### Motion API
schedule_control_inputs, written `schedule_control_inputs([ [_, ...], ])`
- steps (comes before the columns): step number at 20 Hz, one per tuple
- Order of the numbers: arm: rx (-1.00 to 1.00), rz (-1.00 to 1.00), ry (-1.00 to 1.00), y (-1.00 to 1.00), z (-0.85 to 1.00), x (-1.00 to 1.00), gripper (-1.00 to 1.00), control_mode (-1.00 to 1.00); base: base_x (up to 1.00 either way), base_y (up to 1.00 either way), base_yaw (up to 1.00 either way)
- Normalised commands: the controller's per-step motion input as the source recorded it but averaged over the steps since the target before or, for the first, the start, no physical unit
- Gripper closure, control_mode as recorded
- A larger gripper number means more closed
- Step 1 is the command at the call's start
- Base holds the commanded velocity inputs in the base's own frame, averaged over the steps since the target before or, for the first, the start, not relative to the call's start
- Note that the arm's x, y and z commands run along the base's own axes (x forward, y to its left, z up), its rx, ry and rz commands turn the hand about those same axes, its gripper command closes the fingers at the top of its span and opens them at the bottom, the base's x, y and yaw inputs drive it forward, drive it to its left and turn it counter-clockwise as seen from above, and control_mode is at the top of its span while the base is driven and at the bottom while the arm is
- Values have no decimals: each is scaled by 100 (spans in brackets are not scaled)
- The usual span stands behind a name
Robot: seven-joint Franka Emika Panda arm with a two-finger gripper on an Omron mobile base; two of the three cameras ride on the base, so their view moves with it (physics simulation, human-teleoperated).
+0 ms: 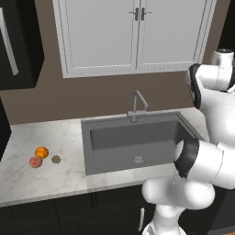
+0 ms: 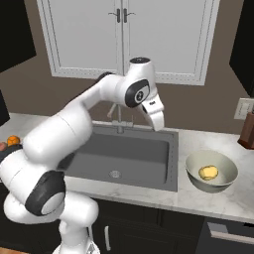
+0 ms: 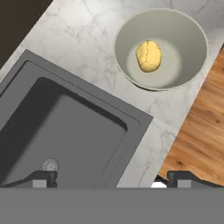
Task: There is a mixed pile of frozen fruits and vegetables on the counter. Locate all the frozen vegetables and place the items in a bowl on the counter. Take all the frozen fruits and defrost them in a running sink.
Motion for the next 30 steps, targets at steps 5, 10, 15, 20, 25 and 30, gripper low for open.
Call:
schedule_control_inputs([
  [5, 9, 28, -1, 42, 11, -93, -100, -100, 0, 0, 0],
  [10, -2, 24, -3, 69, -2, -72, -100, -100, 0, 0, 0],
  [15, -5, 40, 2, 95, 0, -31, -100, -100, 0, 0, 0],
  [20, -2, 43, 0, 99, -3, -15, -100, -100, 0, 0, 0],
  [25, 0, 46, 15, 100, -25, 5, -100, -100, 0, 0, 0],
  [30, 0, 47, 28, 88, -30, 13, -100, -100, 0, 0, 0],
])
